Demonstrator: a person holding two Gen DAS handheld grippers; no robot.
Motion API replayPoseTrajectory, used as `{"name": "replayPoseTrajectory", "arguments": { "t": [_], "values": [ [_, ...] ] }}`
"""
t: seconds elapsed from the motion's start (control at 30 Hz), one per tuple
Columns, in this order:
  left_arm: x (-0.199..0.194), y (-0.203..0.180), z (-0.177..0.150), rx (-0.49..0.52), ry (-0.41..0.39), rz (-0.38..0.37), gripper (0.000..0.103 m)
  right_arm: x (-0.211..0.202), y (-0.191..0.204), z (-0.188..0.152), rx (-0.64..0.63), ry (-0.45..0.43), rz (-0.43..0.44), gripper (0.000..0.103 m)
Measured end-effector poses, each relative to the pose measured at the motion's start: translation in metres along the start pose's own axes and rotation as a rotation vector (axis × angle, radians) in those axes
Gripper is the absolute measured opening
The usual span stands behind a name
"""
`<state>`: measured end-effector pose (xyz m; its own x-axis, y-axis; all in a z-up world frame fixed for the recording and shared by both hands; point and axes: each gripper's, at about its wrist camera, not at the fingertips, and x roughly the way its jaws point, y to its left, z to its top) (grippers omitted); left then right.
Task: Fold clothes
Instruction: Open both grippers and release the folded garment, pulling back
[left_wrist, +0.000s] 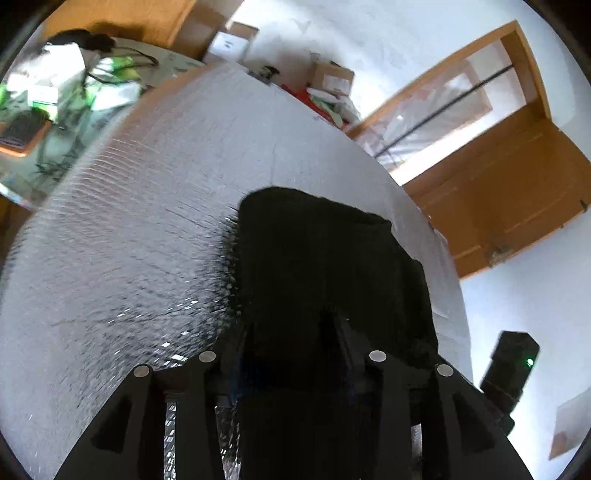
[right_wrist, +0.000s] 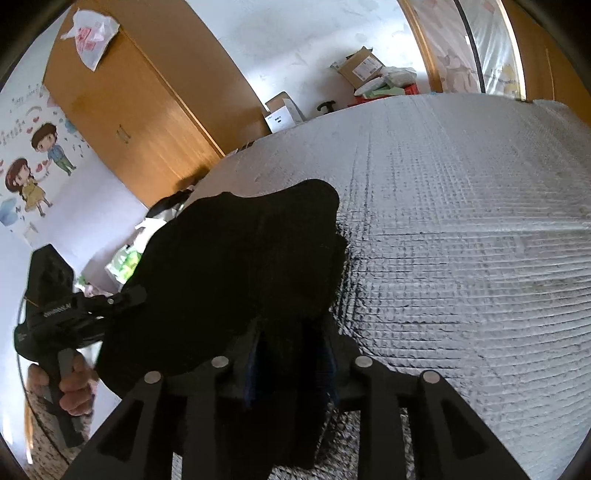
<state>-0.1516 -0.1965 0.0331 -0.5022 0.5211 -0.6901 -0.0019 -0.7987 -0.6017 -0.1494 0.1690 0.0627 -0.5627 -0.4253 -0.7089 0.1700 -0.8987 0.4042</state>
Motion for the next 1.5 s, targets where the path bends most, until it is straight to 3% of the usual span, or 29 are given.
{"name": "replayPoseTrajectory", "arguments": {
  "t": [0.07,0.3,0.37,0.47,0.73,0.83,1.03,1.17,1.23,1.33,1.5],
  "values": [
    [-0.012,-0.005,-0.005,0.02,-0.03,0.035,0.041,-0.008,0.009,-0.003,-0.053,-0.023,-0.05,0.029],
    [-0.039,-0.02,-0.034,0.058,-0.075,0.089,0.041,-0.022,0.04,-0.03,-0.201,-0.034,-0.084,0.027],
    [-0.042,-0.018,-0.045,0.083,-0.055,0.123,0.041,-0.026,0.048,-0.038,-0.244,-0.038,-0.094,0.015],
    [-0.044,-0.006,-0.061,0.079,-0.032,0.159,0.041,-0.031,0.059,-0.049,-0.295,-0.039,-0.106,0.011],
    [-0.039,0.004,-0.067,0.051,-0.029,0.164,0.043,-0.034,0.049,-0.056,-0.276,-0.011,-0.129,0.006],
    [-0.046,0.0,-0.073,0.052,-0.054,0.201,0.043,-0.041,0.055,-0.057,-0.27,-0.016,-0.151,0.007],
    [-0.059,-0.031,-0.108,0.173,-0.132,0.329,0.041,-0.06,0.065,-0.069,-0.258,-0.029,-0.133,0.007],
    [-0.056,-0.047,-0.132,0.226,-0.14,0.378,0.041,-0.06,0.069,-0.081,-0.242,-0.019,-0.153,0.016],
    [-0.048,-0.054,-0.143,0.261,-0.124,0.427,0.041,-0.056,0.068,-0.086,-0.218,-0.008,-0.18,0.03],
    [-0.04,-0.059,-0.153,0.28,-0.109,0.439,0.041,-0.05,0.063,-0.092,-0.194,0.014,-0.214,0.04],
    [-0.033,-0.06,-0.161,0.258,-0.116,0.459,0.041,-0.045,0.06,-0.097,-0.203,0.022,-0.302,0.043]
  ]
}}
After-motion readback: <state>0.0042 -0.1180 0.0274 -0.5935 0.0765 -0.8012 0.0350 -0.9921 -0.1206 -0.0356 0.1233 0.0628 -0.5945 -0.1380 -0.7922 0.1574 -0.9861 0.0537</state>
